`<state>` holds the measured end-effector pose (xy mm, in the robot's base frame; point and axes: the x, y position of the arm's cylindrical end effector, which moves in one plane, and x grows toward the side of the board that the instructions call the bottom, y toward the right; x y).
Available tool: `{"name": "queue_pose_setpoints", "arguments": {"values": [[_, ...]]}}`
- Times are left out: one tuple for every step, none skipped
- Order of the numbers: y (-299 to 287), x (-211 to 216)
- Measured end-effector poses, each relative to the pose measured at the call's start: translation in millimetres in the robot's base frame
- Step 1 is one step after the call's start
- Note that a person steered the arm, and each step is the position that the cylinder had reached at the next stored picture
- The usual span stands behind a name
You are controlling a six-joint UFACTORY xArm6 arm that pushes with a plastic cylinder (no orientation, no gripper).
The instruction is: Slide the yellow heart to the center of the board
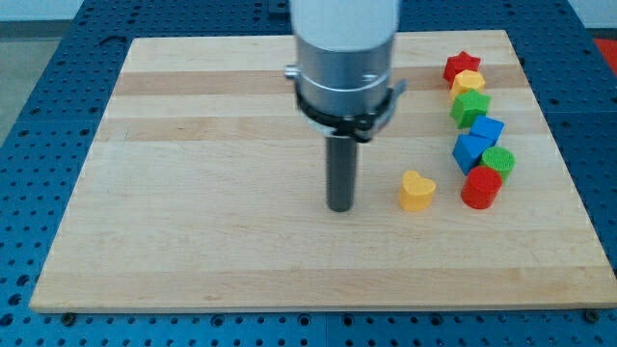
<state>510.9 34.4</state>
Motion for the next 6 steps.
{"name": "queue_pose_setpoints", "arguments": {"values": [[27.3,9.5],[52.0,19.0],[99.2,19.5],[138.0,19.5],[129.7,16.5],[96.2,-4.1]]}}
